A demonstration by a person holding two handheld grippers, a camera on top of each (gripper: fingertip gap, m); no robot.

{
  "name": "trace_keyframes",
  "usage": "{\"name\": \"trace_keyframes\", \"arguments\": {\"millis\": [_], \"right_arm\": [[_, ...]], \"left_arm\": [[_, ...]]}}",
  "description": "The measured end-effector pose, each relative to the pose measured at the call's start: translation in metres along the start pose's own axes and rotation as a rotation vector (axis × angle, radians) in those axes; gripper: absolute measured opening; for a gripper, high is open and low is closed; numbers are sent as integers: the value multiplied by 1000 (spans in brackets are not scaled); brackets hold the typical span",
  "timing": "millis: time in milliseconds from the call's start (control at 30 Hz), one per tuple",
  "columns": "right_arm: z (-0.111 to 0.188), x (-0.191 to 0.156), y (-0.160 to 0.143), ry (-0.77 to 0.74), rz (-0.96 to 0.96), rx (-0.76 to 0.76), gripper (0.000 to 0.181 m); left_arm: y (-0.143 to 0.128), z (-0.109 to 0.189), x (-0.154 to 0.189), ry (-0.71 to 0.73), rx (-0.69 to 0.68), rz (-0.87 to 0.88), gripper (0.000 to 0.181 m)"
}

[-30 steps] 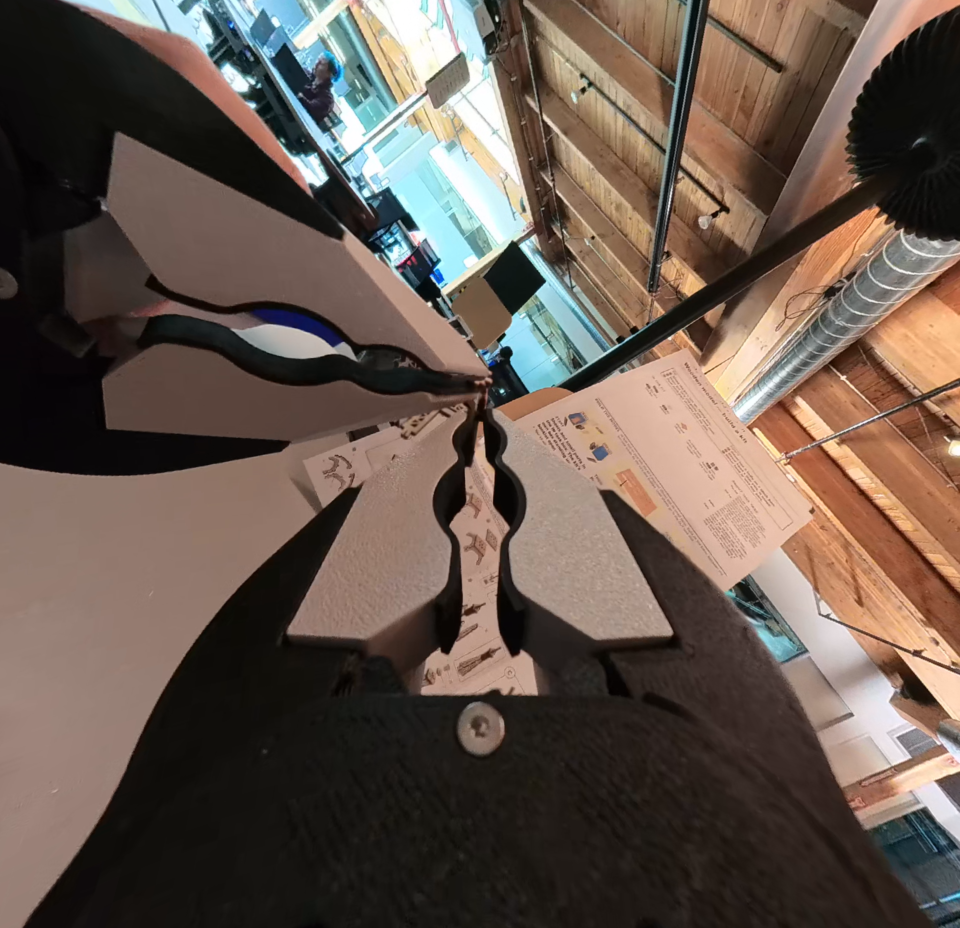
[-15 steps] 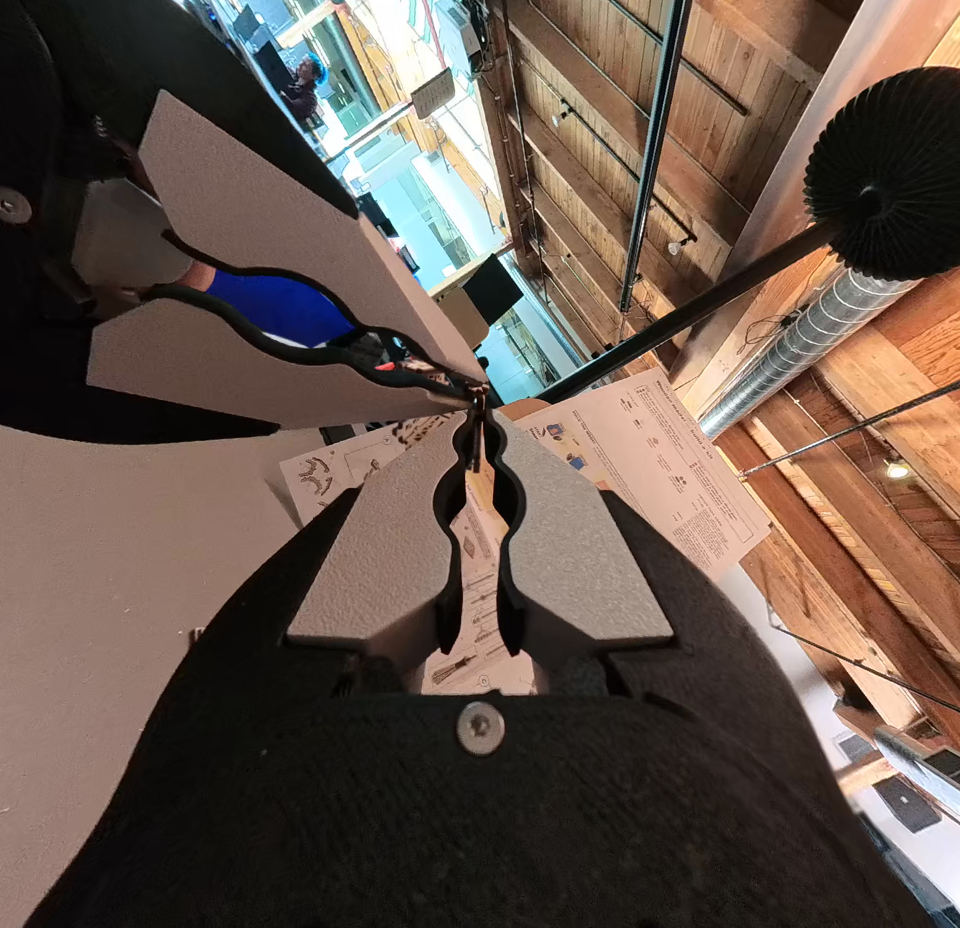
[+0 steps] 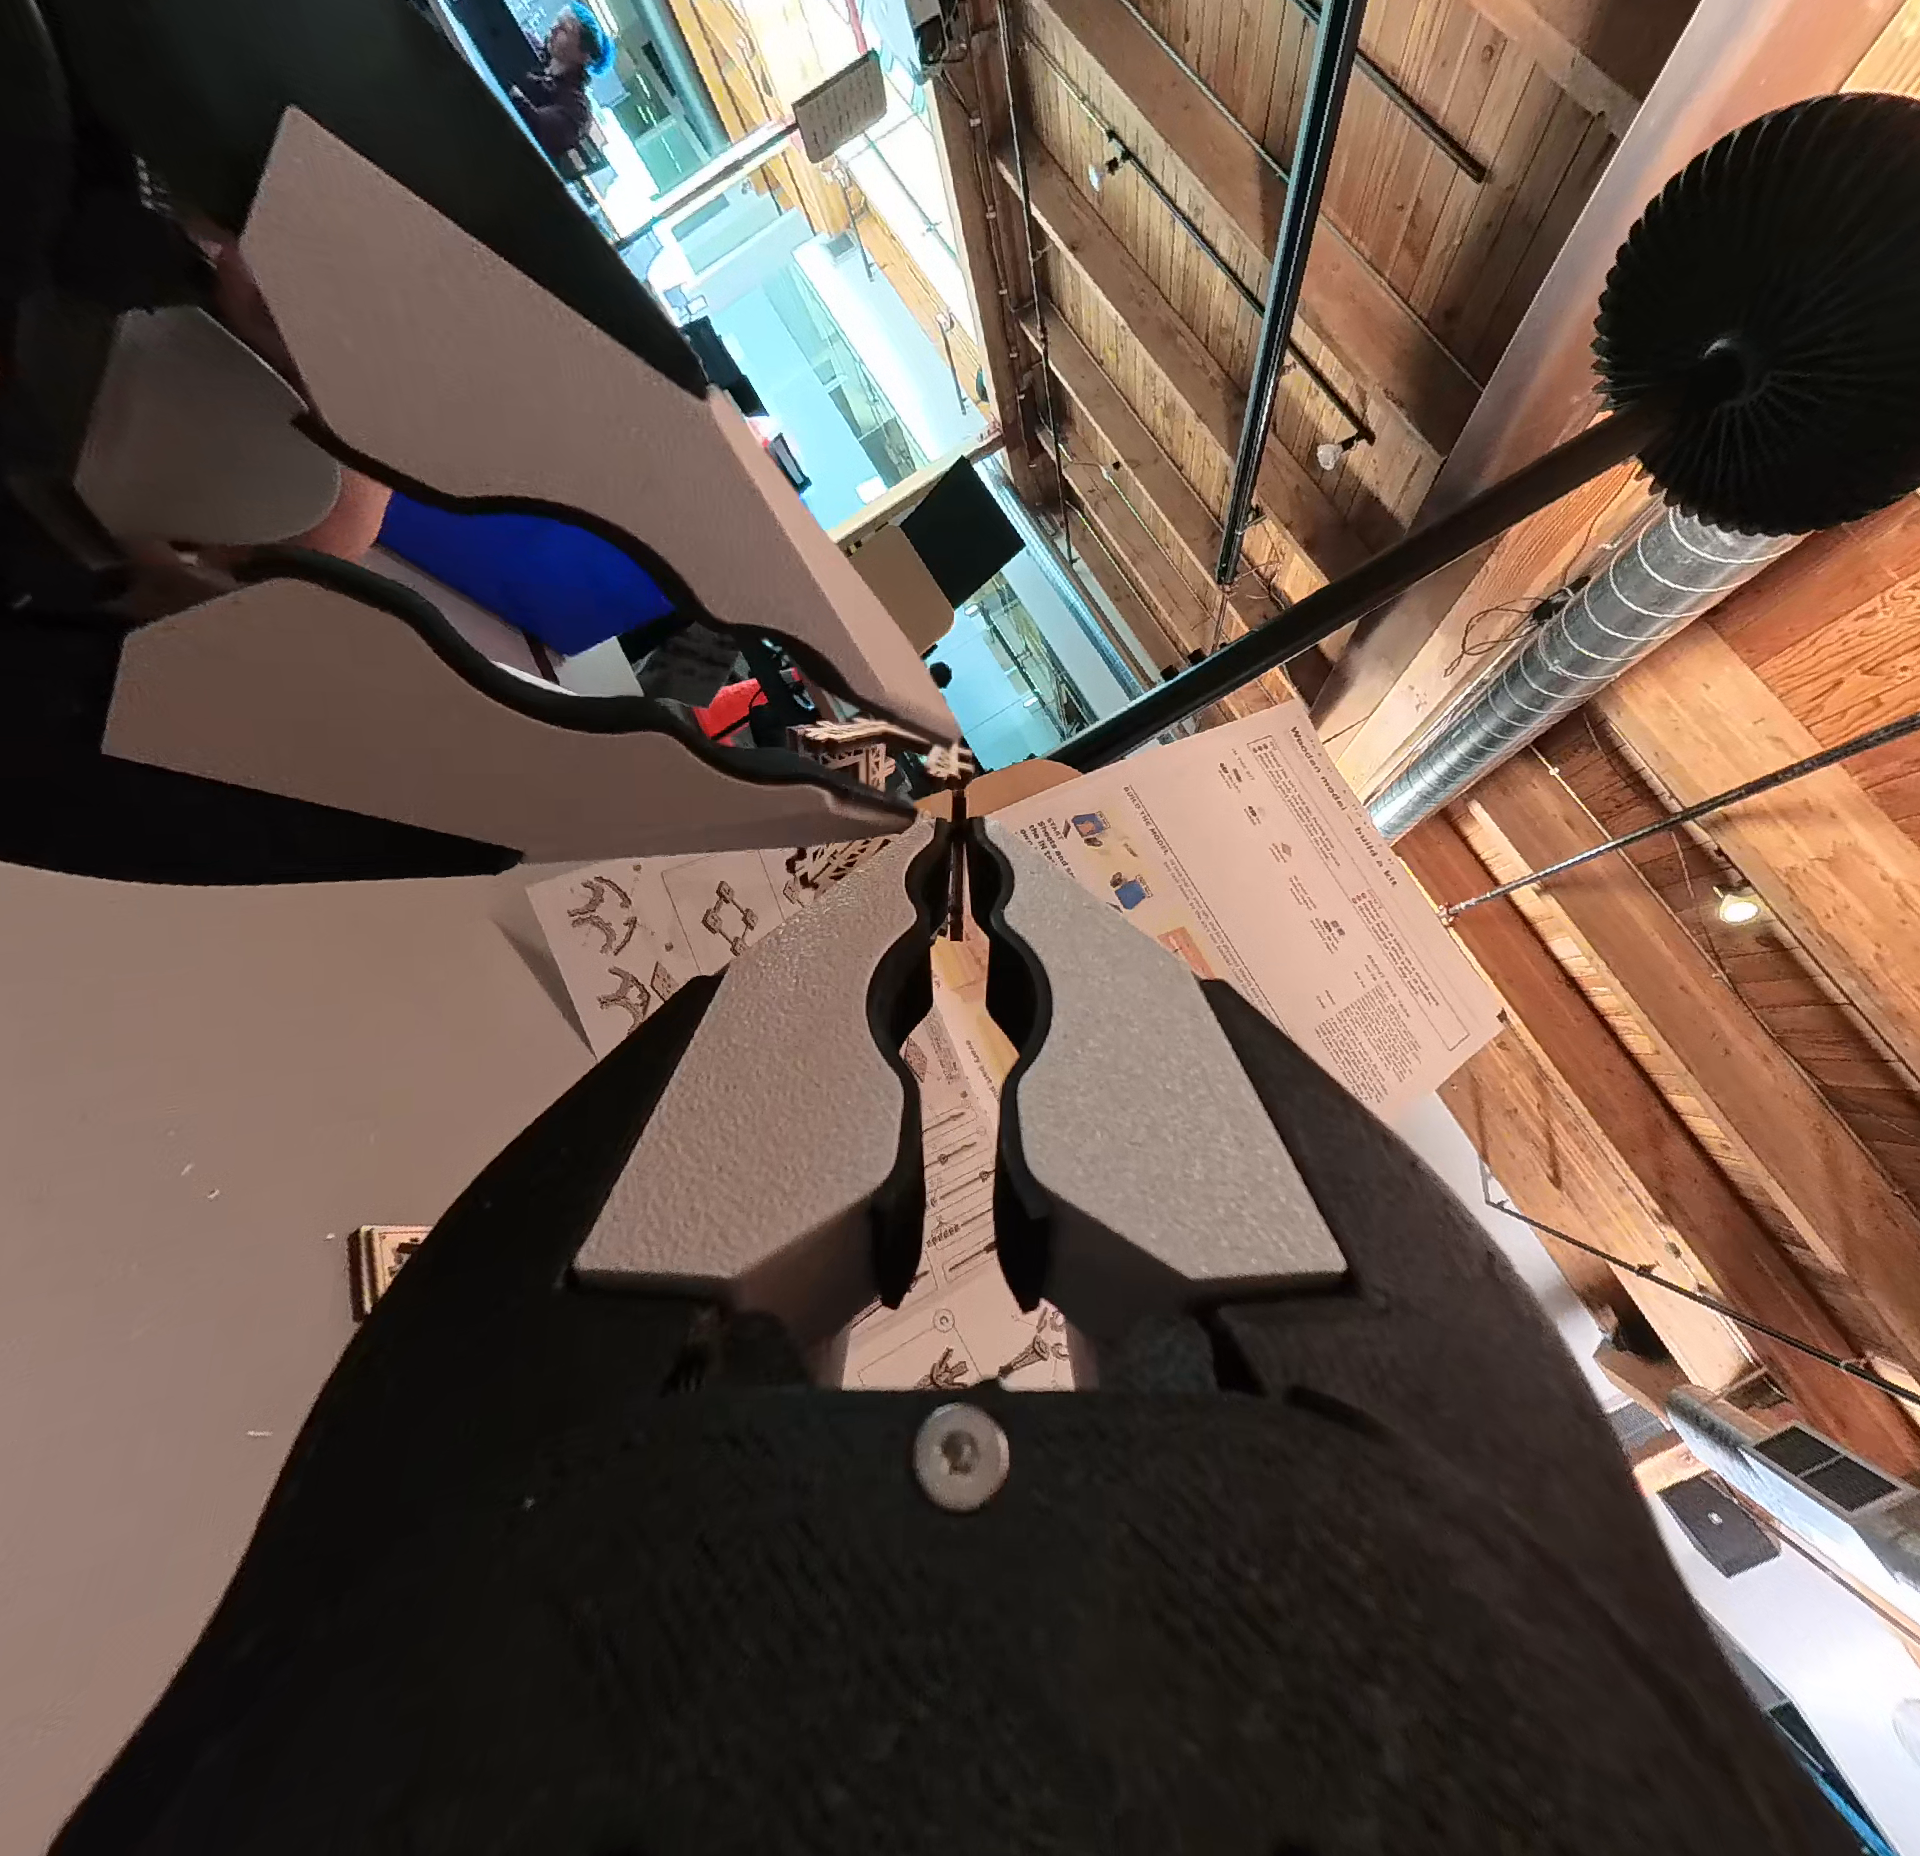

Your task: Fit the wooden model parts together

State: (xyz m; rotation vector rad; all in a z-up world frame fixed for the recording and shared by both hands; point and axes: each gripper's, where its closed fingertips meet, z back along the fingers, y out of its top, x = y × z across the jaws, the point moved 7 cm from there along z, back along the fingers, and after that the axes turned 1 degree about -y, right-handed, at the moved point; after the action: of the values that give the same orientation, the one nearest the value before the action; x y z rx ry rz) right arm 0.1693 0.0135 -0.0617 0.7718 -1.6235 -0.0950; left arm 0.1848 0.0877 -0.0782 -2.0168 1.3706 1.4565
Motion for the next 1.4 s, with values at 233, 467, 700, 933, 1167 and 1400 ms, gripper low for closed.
{"name": "trace_keyframes", "arguments": {"millis": [233, 467, 700, 933, 1167, 1400], "right_arm": [[0, -1, 1, -18, 36, -8, 0], [1, -1, 1, -28, 32, -12, 0], [1, -1, 1, -22, 22, -24, 0], [0, -3, -2, -1, 55, -48, 0], [-2, -7, -5, 9, 39, -50, 0], [-2, -6, -7, 33, -41, -39, 0]], "left_arm": [[2, 0, 0, 10, -21, 5, 2], [2, -1, -1, -3, -28, 28, 1], [-1, -1, -1, -40, -6, 67, 1], [-4, -2, 3, -71, -17, 78, 1], [-6, -2, 4, -78, -25, 54, 1], [-6, -2, 5, -69, -33, 67, 1]]}}
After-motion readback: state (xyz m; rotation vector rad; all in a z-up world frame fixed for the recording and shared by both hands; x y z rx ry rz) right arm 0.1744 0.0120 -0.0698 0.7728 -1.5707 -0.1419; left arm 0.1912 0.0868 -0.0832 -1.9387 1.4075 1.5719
